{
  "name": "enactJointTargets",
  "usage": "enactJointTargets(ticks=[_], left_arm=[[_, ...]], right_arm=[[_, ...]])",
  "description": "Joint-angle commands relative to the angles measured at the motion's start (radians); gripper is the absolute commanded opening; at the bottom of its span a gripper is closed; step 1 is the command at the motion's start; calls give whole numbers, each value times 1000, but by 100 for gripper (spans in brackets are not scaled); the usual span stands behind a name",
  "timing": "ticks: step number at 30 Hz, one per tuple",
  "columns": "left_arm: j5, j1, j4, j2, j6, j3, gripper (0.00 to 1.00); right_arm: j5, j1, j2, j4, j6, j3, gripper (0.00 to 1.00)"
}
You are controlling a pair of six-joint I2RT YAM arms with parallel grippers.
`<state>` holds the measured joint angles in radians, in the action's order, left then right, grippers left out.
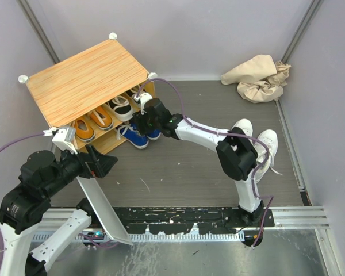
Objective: Place and organize the shoes in the shoe cabinet
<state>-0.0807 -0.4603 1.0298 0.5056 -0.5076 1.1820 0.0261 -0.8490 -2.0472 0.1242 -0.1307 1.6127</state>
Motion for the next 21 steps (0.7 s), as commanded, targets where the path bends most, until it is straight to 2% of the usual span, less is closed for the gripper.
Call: enactJointTargets(ticks=[1,7,11,15,21], left_arm=[[2,0,-13,-11,11,17,98],[8,0,-8,-15,12,18,98],[8,0,-12,-15,12,9,98],[7,0,-18,-13,11,4,98],[14,0,-11,-19,11,5,98]], right_arm=[[-11,-5,167,-65,-29,-87,61],[21,-5,302,-48,29,-241,64],[21,-2,300,-46,93,-288,66],[-1,7,289,-118,119,-333,66],[-8,20,239,-168,120,-326,66]])
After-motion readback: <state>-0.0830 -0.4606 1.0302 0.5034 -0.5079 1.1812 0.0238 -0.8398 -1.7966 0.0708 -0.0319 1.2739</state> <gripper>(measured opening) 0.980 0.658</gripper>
